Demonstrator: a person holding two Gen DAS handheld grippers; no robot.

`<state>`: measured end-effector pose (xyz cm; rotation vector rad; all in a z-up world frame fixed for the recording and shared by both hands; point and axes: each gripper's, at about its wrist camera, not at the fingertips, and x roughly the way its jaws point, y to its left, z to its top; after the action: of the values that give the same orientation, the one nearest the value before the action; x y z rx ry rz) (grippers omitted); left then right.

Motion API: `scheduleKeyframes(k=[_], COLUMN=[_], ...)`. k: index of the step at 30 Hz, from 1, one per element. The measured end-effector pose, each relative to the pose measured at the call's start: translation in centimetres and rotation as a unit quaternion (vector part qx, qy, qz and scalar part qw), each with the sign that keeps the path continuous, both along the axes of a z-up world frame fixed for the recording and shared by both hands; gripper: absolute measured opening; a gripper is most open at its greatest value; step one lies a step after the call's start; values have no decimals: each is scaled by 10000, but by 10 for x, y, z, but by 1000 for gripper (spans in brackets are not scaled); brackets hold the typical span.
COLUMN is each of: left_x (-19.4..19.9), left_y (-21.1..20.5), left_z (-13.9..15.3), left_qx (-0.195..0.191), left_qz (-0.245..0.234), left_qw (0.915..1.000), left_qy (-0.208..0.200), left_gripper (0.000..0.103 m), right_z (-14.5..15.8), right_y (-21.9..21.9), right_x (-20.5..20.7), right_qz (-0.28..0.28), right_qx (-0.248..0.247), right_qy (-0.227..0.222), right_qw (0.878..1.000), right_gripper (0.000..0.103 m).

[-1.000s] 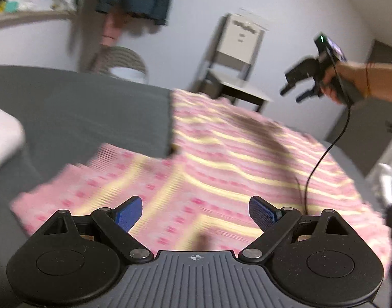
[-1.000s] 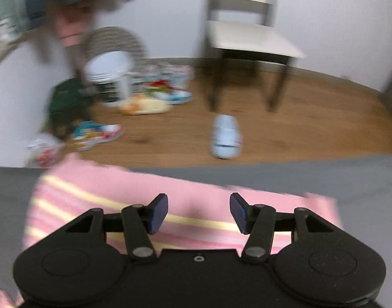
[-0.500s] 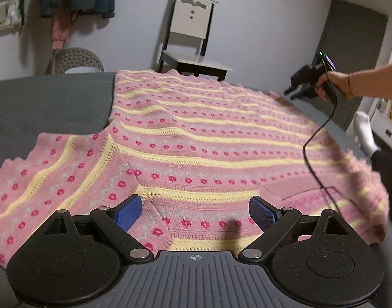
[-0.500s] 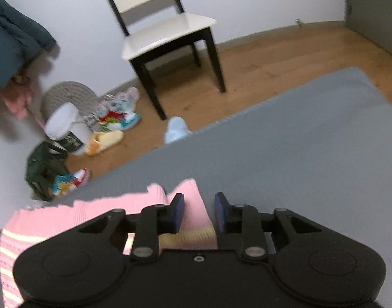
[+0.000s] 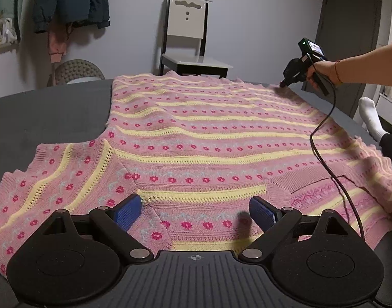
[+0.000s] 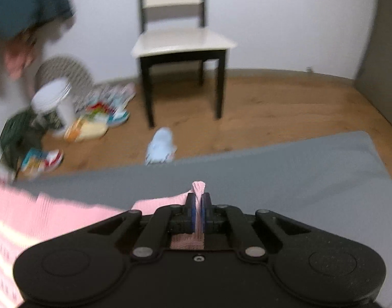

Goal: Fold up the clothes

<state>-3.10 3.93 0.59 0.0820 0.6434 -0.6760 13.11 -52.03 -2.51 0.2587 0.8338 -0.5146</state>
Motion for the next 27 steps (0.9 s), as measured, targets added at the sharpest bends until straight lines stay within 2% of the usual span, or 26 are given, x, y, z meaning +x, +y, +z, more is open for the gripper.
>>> scheduleKeyframes(k=[5,7,9,13,16,18,22,25,27], left_x=[-2,-2,-1,-1,-2,-3,-5,-2,2], left_y=[-4,-4,-3,-2,4,11,36,60,78], left_z=[-1,-1,0,2,6,12,30,42,47], left_qx=[140,144,118,39,-99,-253,-653,-962,-1146], left_qz=[-2,-5,11,100,217,433,1064,1630,2040], left_qw=[9999,9999,9999,9999,9997,9987,9921,9819,9722], left_qy=[-67,-73,-46,14,77,28,-84,-47,61], left_gripper=[91,91,91,91,91,91,91,91,91], right_z=[-18,-19,-14,4,23,37,74,100,112], right_y=[-12,-15,-21,-26,-11,4,44,79,109], right_x=[-2,-4,-10,-30,-63,-88,-148,-187,-212], right_qz=[-181,-355,-648,-618,-343,-117,318,662,980], right_qx=[76,175,374,626,759,864,1399,1853,2057], right_qy=[168,62,-51,-182,-209,-297,-847,-1160,-1243], right_qw=[9997,9992,9972,9960,9963,9957,9860,9736,9657], right_gripper=[5,10,23,25,36,37,42,48,53])
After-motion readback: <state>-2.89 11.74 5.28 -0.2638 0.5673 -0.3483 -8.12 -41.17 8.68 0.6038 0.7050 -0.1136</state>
